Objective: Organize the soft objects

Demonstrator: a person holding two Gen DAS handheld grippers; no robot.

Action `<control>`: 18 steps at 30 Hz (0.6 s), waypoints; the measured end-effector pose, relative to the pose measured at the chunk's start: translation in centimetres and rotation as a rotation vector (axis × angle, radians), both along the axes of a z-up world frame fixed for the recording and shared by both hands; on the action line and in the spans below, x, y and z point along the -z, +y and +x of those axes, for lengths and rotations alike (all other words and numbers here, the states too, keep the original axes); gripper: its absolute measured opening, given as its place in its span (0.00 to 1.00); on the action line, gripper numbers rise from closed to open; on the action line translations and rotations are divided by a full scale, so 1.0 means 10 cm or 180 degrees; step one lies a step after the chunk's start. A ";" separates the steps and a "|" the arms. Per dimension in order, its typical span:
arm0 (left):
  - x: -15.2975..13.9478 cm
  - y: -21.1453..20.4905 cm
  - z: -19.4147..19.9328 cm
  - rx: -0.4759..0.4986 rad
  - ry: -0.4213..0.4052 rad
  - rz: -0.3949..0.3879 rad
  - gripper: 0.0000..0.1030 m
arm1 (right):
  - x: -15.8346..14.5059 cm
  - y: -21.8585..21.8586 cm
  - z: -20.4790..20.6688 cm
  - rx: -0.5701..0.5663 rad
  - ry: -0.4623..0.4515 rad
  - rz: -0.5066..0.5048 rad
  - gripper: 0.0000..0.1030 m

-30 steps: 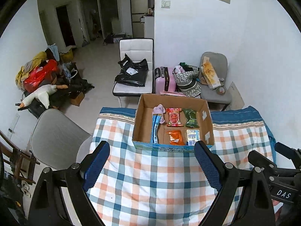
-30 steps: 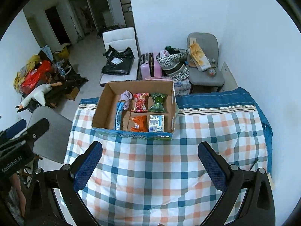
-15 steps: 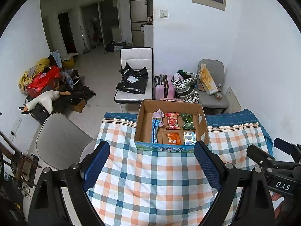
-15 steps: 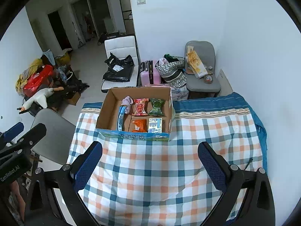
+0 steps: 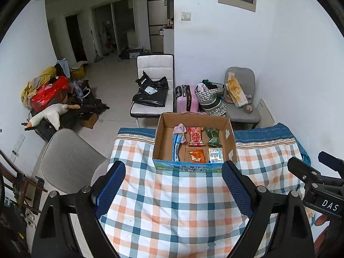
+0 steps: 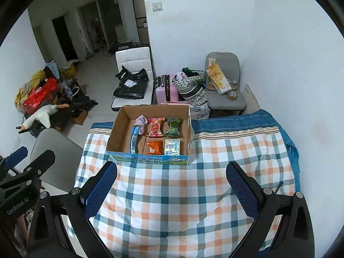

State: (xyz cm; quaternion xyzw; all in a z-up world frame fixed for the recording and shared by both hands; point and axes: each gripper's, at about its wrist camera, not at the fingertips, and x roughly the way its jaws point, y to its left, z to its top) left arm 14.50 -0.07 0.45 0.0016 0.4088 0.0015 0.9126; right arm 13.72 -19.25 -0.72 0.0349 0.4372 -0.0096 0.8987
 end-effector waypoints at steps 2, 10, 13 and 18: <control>-0.02 0.00 -0.03 -0.0015 -0.0010 0.0004 0.89 | 0.00 0.00 -0.01 0.0033 -0.0013 -0.0039 1.00; 0.00 0.00 -0.04 -0.0015 -0.0002 0.0020 0.89 | 0.02 0.03 -0.01 0.0111 -0.0029 -0.0098 1.00; 0.00 0.01 -0.05 -0.0014 -0.0002 0.0011 0.89 | 0.03 0.04 -0.02 0.0116 -0.0041 -0.0112 1.00; 0.00 0.01 -0.05 -0.0016 0.0002 0.0024 0.89 | 0.03 0.05 -0.03 0.0120 -0.0048 -0.0118 1.00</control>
